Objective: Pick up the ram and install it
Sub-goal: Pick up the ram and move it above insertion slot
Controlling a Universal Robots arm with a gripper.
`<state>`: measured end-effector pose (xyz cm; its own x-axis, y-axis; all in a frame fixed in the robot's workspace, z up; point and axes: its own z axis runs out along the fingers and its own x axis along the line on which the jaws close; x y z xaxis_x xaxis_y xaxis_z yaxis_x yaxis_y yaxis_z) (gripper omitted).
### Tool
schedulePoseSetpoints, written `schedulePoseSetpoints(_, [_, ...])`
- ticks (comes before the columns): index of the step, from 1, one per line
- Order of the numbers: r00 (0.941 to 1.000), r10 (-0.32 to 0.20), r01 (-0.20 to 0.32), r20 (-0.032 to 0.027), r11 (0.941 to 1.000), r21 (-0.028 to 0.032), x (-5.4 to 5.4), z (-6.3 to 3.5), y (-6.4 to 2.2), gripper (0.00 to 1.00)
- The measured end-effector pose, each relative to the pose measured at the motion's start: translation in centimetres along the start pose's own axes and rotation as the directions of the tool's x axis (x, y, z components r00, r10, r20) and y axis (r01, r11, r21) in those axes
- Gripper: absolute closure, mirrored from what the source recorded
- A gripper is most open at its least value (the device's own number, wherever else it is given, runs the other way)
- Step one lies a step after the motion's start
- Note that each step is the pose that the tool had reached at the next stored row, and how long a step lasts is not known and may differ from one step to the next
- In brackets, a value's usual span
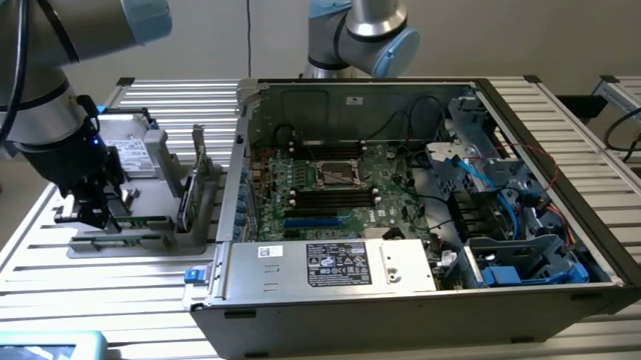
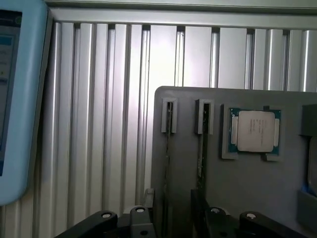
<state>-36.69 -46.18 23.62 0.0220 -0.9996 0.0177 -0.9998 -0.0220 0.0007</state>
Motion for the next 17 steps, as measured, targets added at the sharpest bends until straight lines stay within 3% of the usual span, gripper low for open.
schedulePoseSetpoints(11, [1.0000, 0.000, 0.000, 0.0001, 1.0000, -0.0033, 0.3, 2.00, -0.23, 0.58])
schedulePoseSetpoints(17, [1.0000, 0.000, 0.000, 0.0001, 1.0000, -0.0046, 0.3, 2.57, -0.28, 0.58])
